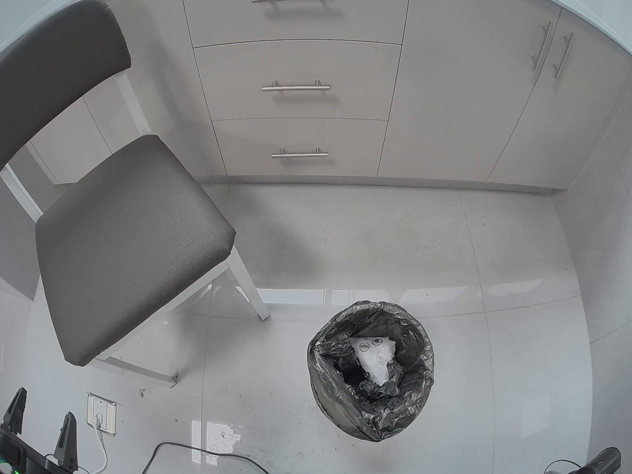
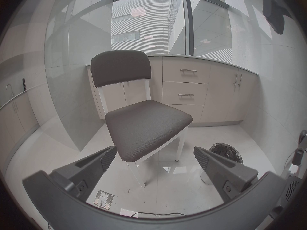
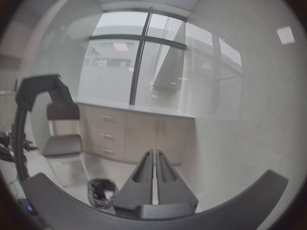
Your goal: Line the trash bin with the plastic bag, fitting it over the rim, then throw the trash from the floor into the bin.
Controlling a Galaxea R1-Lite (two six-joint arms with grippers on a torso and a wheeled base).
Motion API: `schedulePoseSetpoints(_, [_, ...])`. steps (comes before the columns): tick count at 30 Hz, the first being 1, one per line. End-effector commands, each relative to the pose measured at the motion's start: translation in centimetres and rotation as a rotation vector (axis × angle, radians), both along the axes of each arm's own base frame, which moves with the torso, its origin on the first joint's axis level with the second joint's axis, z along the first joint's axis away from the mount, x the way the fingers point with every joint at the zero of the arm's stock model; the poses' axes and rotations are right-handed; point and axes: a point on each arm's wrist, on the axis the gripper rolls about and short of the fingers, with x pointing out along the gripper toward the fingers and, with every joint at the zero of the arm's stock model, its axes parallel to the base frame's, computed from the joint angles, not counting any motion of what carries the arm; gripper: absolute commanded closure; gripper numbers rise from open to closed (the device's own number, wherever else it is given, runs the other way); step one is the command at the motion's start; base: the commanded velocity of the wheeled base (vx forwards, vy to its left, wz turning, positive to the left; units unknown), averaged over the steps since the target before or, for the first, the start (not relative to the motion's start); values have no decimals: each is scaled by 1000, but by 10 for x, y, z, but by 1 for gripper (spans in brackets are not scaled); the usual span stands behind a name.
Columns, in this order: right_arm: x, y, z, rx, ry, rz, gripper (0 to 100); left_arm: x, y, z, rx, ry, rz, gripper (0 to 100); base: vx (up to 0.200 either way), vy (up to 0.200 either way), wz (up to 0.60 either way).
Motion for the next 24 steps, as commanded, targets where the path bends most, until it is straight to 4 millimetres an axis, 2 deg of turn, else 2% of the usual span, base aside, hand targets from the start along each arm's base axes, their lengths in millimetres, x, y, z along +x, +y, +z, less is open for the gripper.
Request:
schedulePoseSetpoints(1, [30,2,-6,105,-48,202,100,0,0,-5,1,2,1,0,0,0,0])
schedulePoseSetpoints(4, [79,3,-5,163,-61,225,100,0,0,-5,-1,0,1,0,0,0,0])
schedulePoseSetpoints(6, [112,3,-15,166,-32,218,100,0,0,-5,-1,1,1,0,0,0,0])
schedulePoseSetpoints(7, [120,3,-18,168,-23,215,100,0,0,-5,-1,1,1,0,0,0,0])
schedulePoseSetpoints(9, [150,3,-36,171,30,212,100,0,0,-5,-1,0,1,0,0,0,0])
schedulePoseSetpoints(11, [163,3,-46,174,61,209,100,0,0,-5,-1,1,1,0,0,0,0])
schedulePoseSetpoints(12, [179,3,-62,181,111,204,100,0,0,-5,-1,1,1,0,0,0,0])
schedulePoseSetpoints(18, [218,3,-112,202,236,170,100,0,0,-5,-1,0,1,0,0,0,0])
schedulePoseSetpoints(24, [236,2,-147,199,288,114,100,0,0,-5,-1,0,1,0,0,0,0])
